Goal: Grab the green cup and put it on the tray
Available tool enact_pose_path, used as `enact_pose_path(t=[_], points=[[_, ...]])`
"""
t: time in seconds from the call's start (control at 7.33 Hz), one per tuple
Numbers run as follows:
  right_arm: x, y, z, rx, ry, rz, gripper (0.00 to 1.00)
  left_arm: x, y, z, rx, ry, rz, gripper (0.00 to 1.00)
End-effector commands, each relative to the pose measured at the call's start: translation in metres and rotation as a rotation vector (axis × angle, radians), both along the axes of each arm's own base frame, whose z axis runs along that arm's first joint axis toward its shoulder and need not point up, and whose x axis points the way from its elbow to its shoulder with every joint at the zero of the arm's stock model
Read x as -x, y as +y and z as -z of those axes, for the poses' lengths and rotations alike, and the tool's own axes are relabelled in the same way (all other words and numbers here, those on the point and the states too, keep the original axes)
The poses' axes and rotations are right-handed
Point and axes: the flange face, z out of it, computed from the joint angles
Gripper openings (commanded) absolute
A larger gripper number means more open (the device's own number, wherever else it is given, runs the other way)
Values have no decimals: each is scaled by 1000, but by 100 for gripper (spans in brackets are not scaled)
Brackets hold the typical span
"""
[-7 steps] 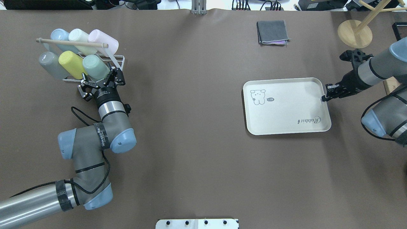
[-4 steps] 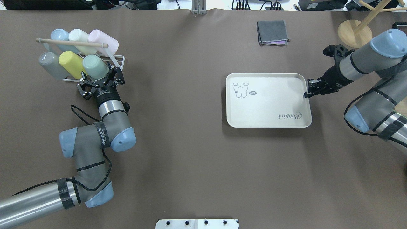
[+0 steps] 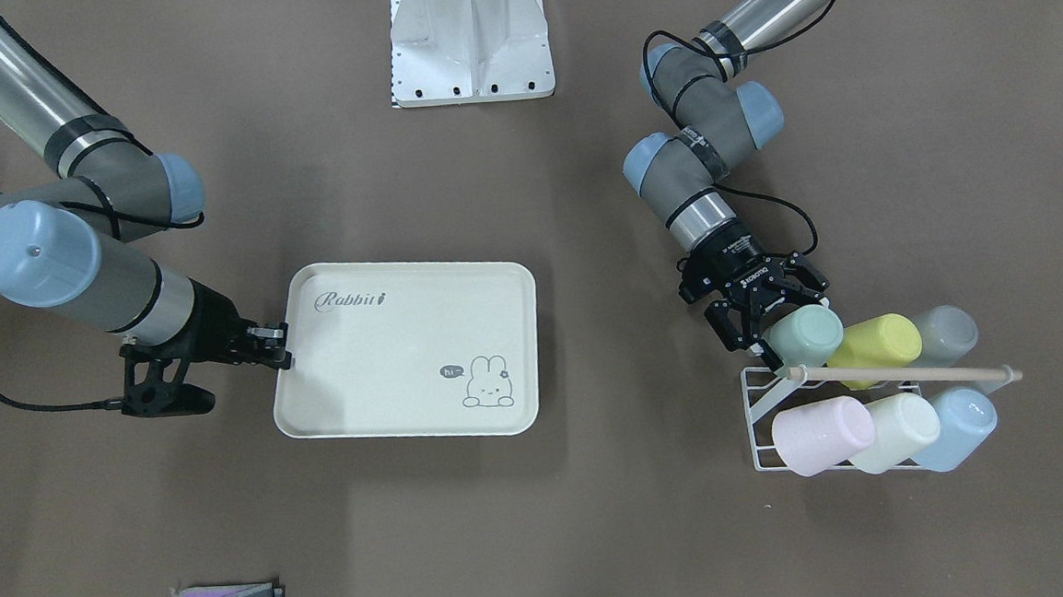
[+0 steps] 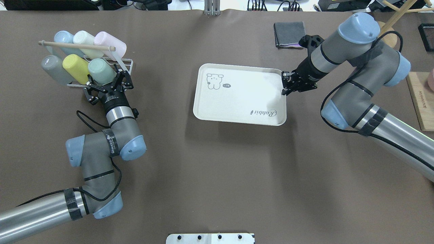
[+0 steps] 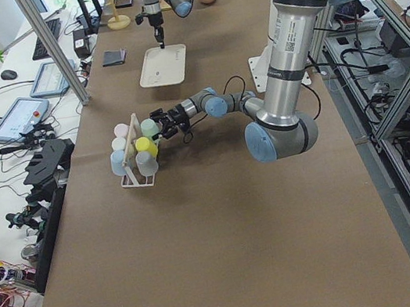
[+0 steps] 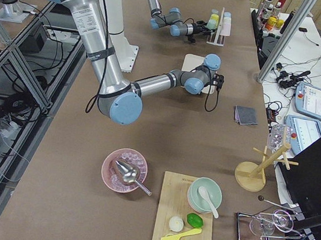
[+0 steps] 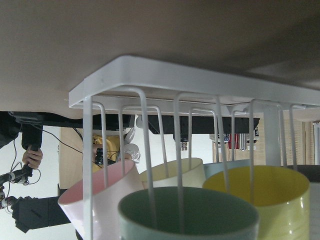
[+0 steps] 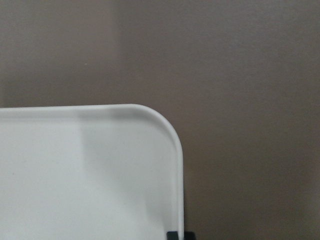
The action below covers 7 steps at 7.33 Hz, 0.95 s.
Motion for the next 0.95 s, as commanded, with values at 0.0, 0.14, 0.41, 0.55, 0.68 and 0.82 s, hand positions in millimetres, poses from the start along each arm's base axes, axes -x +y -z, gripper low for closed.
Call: enact_pose_path(t=[0.0, 0.14, 0.41, 0.55, 0.68, 0.82], points=[[40, 16, 43, -20, 11, -17, 0, 4, -3, -1, -2, -3, 8, 31], [61, 27, 57, -37, 17, -38, 0, 9, -7, 2, -14, 0, 19, 13], [98, 54, 71, -111, 29, -31, 0, 23, -16, 6, -42, 49, 41, 0], [109, 63, 80, -129, 23, -25, 0, 26, -16, 13, -49, 63, 43, 0], [117, 72, 79, -136, 26, -10, 0, 32, -14, 22, -54, 67, 39, 0], [117, 74, 74, -146, 27, 13, 0, 36, -11, 27, -53, 60, 30, 0]])
